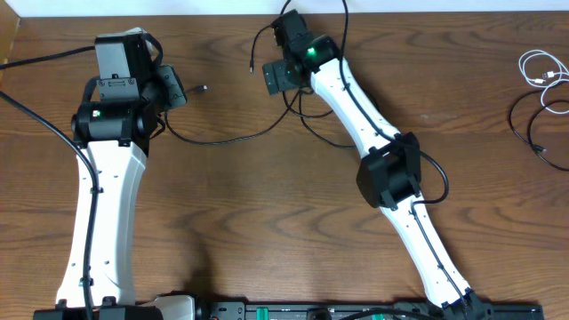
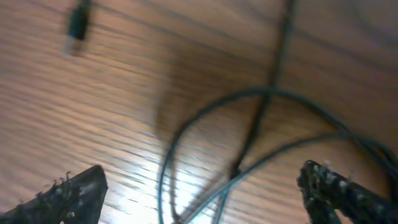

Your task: Untangle cables

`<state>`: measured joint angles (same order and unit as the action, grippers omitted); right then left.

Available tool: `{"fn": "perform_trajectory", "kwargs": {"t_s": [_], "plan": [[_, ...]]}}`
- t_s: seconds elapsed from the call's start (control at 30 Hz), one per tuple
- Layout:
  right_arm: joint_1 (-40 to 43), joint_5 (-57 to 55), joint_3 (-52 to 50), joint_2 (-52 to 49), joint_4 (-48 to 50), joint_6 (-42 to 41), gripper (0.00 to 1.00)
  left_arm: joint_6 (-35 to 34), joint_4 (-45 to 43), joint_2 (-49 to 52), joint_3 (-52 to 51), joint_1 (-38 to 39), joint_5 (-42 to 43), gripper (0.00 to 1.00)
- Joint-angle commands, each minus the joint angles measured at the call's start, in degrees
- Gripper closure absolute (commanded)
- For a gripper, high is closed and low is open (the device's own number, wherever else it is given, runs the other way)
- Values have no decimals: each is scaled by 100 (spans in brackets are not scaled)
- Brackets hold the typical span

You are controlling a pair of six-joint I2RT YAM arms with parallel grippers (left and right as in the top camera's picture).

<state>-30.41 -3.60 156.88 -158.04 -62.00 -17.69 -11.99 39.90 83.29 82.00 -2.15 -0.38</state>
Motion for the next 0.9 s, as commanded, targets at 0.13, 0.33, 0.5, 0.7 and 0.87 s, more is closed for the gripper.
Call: {"fn": "perform_trajectory", "kwargs": {"t_s": [0.13,0.33,0.5,0.7,0.87], "plan": [[-83,-678,37,-208,-166,-1045,18,9,39,68,-2,-31,-74,87],[-92,-627,-68,-249,-120,-1231,23,9,85,68,-2,-31,-74,87],[-175,-481,-376,-249,118,-1228,25,7,116,68,-2,-31,-74,87],[-245,-310,-866,-249,348,-1255,25,9,122,68,-2,-31,-74,87],[-260,-308,-960,-249,280,-1231,50,7,122,68,-2,-31,-74,87]]}}
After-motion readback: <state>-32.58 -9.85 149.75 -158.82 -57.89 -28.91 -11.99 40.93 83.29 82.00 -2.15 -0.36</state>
